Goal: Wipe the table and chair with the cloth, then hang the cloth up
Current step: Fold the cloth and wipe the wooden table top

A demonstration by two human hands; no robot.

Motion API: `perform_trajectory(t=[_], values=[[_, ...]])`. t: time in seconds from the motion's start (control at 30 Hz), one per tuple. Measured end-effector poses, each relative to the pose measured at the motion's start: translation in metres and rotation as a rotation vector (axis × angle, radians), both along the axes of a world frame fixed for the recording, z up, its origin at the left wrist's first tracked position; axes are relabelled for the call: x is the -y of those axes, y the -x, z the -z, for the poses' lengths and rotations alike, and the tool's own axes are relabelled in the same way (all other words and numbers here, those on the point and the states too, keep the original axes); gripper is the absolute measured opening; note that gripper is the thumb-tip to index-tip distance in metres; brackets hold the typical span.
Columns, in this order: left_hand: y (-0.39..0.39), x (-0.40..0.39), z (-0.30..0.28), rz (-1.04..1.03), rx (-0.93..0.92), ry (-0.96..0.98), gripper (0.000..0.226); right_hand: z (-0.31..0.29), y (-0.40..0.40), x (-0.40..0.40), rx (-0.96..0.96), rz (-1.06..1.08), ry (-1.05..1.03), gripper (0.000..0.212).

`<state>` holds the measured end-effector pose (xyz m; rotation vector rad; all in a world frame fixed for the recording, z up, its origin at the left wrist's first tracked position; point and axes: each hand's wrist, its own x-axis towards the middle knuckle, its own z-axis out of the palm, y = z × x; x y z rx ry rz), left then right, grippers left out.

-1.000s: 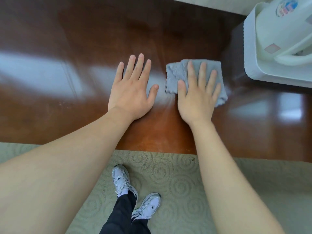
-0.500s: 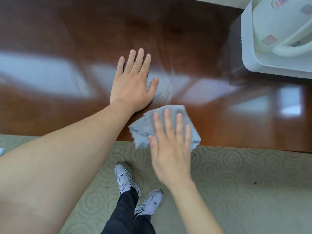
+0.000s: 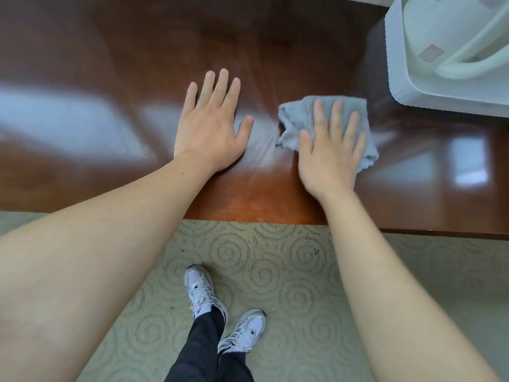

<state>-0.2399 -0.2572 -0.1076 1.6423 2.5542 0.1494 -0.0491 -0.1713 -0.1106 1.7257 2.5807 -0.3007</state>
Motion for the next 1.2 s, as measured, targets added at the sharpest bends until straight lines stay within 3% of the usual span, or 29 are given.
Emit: perform_trajectory(t=[0.13, 0.23, 0.63, 0.77, 0.9, 1.0, 1.1, 1.2], values=[[0.000, 0.000, -0.001, -0.002, 0.005, -0.004, 0.071, -0.002, -0.030, 0.103, -0.036, -0.055, -0.037, 0.060], [0.000, 0.000, -0.001, -0.004, 0.022, -0.021, 0.070, -0.002, -0.044, 0.116, -0.004, -0.085, 0.047, 0.059], [0.001, -0.003, 0.002, -0.007, 0.044, 0.002, 0.072, 0.001, 0.036, -0.118, 0.066, 0.013, 0.011, 0.058], [0.002, -0.002, 0.004, -0.008, 0.047, -0.004, 0.072, 0.002, 0.081, -0.155, 0.061, 0.005, 0.038, 0.058], [0.001, -0.003, 0.003, 0.001, 0.059, -0.004, 0.070, -0.002, 0.082, -0.124, 0.075, -0.129, 0.004, 0.059], [0.001, -0.002, 0.001, 0.003, 0.076, 0.006, 0.070, -0.009, 0.047, -0.053, 0.066, -0.196, 0.018, 0.060], [0.001, -0.001, -0.002, 0.002, 0.106, 0.005, 0.069, -0.011, 0.011, 0.019, 0.050, -0.166, 0.070, 0.059], [0.002, -0.002, -0.001, 0.008, 0.127, 0.004, 0.069, -0.008, 0.010, 0.021, 0.090, -0.110, 0.096, 0.059]])
